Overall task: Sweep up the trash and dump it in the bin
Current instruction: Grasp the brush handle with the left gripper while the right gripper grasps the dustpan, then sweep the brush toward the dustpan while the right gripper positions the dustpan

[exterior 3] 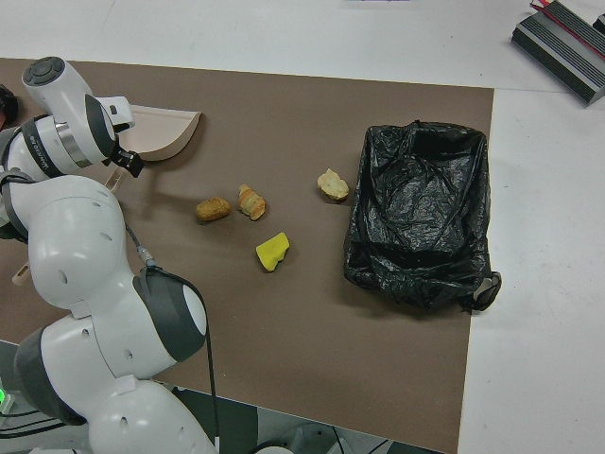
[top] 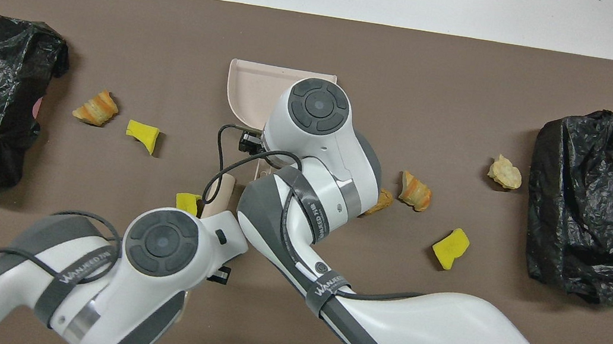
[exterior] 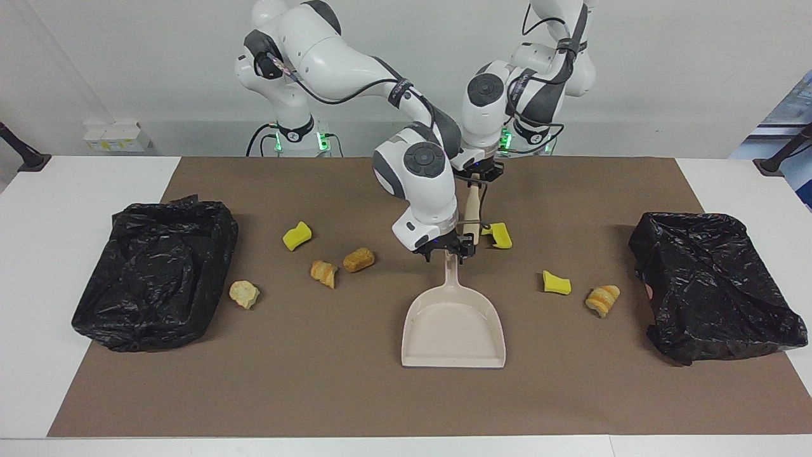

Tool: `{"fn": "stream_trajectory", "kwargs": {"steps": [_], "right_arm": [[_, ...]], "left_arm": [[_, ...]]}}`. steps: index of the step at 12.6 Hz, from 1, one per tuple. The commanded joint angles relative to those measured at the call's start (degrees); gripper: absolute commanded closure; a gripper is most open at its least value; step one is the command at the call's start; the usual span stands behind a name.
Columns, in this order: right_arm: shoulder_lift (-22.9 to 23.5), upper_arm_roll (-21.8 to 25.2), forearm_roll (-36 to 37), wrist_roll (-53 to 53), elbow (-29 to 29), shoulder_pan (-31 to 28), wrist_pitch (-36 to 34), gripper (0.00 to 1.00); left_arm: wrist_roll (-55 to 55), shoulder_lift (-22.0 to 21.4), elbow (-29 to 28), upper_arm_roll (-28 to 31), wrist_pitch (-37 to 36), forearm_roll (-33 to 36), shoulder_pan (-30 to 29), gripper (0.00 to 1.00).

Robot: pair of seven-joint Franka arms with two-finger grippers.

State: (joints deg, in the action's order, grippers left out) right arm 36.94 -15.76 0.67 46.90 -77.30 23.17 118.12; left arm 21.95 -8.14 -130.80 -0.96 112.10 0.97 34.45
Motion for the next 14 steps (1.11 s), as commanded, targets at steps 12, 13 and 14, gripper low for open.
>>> {"fn": "stream_trajectory", "kwargs": {"steps": [12, 13, 14], "right_arm": [[-0.45, -0.06, 6.45, -0.12, 0.83, 0.65, 1.59, 1.00], [-0.64, -0.06, 6.45, -4.15, 0.66, 0.74, 1.59, 1.00], [-0.99, -0.06, 6.37, -8.36, 0.65, 0.65, 1.50, 1.00]], "left_arm": [[-22.29, 13.40, 16.54, -0.62, 0.75, 19.74, -31.71, 1.00], [-22.47, 14.37, 16.63, -0.62, 1.36, 21.08, -32.07, 1.00], [-22.47, 15.33, 16.81, -0.53, 2.33, 21.35, -32.25, 1.00]]}}
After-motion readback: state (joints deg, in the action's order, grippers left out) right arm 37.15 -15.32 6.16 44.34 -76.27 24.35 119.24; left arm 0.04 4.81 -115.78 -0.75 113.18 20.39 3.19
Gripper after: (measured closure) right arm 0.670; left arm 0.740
